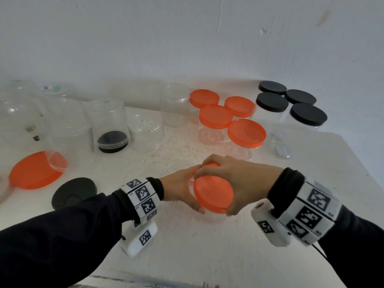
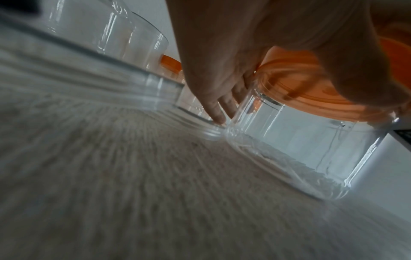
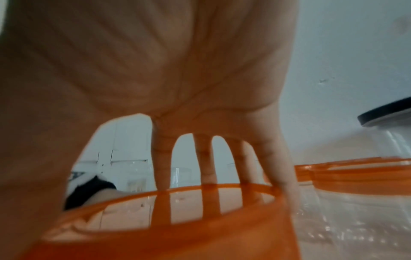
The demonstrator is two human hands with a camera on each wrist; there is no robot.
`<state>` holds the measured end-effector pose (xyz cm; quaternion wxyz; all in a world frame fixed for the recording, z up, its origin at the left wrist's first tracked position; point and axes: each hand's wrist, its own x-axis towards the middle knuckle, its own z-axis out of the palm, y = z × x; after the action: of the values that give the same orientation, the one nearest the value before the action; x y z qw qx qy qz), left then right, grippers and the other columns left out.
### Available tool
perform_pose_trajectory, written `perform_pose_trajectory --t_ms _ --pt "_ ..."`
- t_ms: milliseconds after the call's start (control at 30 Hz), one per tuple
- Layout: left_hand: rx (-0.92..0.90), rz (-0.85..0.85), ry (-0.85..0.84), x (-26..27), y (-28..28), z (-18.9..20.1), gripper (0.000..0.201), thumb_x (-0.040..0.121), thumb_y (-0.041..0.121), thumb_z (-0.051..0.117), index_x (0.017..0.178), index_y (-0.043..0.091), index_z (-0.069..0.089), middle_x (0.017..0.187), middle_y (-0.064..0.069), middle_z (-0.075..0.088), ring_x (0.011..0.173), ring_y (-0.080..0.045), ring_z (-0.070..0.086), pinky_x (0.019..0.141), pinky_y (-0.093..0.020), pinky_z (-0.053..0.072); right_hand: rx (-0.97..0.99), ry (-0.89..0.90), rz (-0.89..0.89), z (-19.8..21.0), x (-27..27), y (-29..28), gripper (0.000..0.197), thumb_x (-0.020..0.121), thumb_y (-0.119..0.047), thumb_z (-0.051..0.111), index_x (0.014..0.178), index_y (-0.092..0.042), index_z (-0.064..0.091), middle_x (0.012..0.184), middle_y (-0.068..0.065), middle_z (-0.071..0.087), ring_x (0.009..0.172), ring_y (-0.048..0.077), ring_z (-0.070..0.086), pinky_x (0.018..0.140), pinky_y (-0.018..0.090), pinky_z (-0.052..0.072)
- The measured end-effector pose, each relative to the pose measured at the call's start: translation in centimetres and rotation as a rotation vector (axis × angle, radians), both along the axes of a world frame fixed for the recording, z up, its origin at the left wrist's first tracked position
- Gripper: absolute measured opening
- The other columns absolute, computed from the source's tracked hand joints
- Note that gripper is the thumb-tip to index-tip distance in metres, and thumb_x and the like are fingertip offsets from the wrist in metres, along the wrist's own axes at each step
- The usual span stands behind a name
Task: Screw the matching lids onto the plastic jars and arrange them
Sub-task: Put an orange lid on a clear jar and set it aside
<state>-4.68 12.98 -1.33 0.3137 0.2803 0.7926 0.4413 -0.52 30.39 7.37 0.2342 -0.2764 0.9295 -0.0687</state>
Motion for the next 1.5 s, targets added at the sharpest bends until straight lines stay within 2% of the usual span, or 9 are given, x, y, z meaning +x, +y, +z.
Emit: perform_pose_trajectory --t_ms 267,367,467,667,900,1067,1267,1367,1500 --pt "-0.015 0.025 0.013 0.1 -0.1 0.0 0.09 0.061 0.013 0.085 0.129 0.035 0.03 0.114 0.026 0.046 0.103 0.015 0.044 0.078 -0.002 0.039 0.217 0.263 -0.22 -0.8 2.2 -1.4 0.1 0.065 -0.081 0.052 0.143 -0.028 0.019 0.127 0.002 0.04 0.096 0.02 0.047 0.074 0.029 0.038" --pt "-0.012 0.028 0.011 0.2 -0.1 0.1 0.09 0.06 0.014 0.086 0.129 0.034 0.031 0.116 0.023 0.047 0.106 0.01 0.045 0.087 -0.01 0.041 0.177 0.143 -0.107 -0.4 2.0 -0.7 0.094 0.071 -0.07 0.059 0.144 -0.04 0.008 0.149 0.0 0.016 0.129 0.026 0.029 0.098 0.04 0.038" --pt "-0.015 -0.006 0.009 0.3 0.0 0.2 0.095 0.061 0.015 0.085 0.133 0.034 0.028 0.122 0.021 0.046 0.11 0.006 0.045 0.094 -0.017 0.039 0.093 -0.015 0.001 0.4 1.5 0.0 0.088 0.074 -0.039 0.072 0.139 -0.053 0.015 0.148 -0.013 0.005 0.132 0.021 0.015 0.101 0.042 0.039" --pt "-0.018 0.015 0.001 0.4 0.0 0.1 0.098 0.06 0.015 0.086 0.136 0.031 0.026 0.125 0.019 0.044 0.117 -0.002 0.044 0.094 -0.014 0.037 0.237 0.285 -0.229 -0.8 2.2 -1.7 0.09 0.069 -0.081 0.045 0.142 -0.036 0.02 0.127 0.004 0.036 0.103 0.024 0.045 0.078 0.033 0.039" --pt "-0.007 0.0 0.003 0.4 0.1 0.3 0.089 0.062 0.011 0.084 0.129 0.035 0.03 0.116 0.023 0.046 0.106 0.008 0.045 0.087 -0.008 0.039 0.126 0.021 -0.032 0.3 1.9 -0.2 0.088 0.075 -0.043 0.07 0.14 -0.051 0.012 0.149 -0.01 0.006 0.131 0.024 0.018 0.099 0.042 0.04" --pt "-0.014 0.021 0.012 0.4 0.1 0.1 0.094 0.061 0.014 0.085 0.132 0.035 0.027 0.12 0.023 0.043 0.111 0.003 0.044 0.086 -0.009 0.038 0.227 0.285 -0.253 -0.8 2.6 -2.1 0.089 0.07 -0.079 0.047 0.142 -0.034 0.02 0.13 0.005 0.036 0.104 0.025 0.045 0.078 0.034 0.041" --pt "-0.016 0.017 0.026 0.5 0.1 0.3 0.089 0.063 0.012 0.084 0.128 0.035 0.028 0.114 0.026 0.044 0.102 0.013 0.044 0.078 -0.001 0.038 0.179 0.111 -0.092 -0.4 2.2 -0.9 0.089 0.077 -0.062 0.058 0.145 -0.042 0.004 0.154 -0.003 0.001 0.139 0.031 0.011 0.108 0.051 0.028" --pt "-0.014 -0.004 0.018 0.5 0.2 0.4 0.09 0.063 0.012 0.084 0.13 0.036 0.029 0.117 0.023 0.046 0.106 0.011 0.045 0.084 -0.006 0.04 0.13 0.047 -0.027 -0.1 1.7 -0.6 0.087 0.075 -0.041 0.07 0.14 -0.05 0.014 0.149 -0.008 0.008 0.129 0.027 0.02 0.098 0.042 0.041" --pt "-0.029 0.032 0.024 0.5 0.1 0.2 0.09 0.061 0.012 0.085 0.128 0.037 0.029 0.117 0.024 0.045 0.11 0.006 0.045 0.086 -0.009 0.039 0.212 0.267 -0.158 -0.8 2.4 -1.8 0.084 0.073 -0.068 0.056 0.141 -0.042 0.016 0.13 0.002 0.034 0.107 0.026 0.039 0.077 0.032 0.041"
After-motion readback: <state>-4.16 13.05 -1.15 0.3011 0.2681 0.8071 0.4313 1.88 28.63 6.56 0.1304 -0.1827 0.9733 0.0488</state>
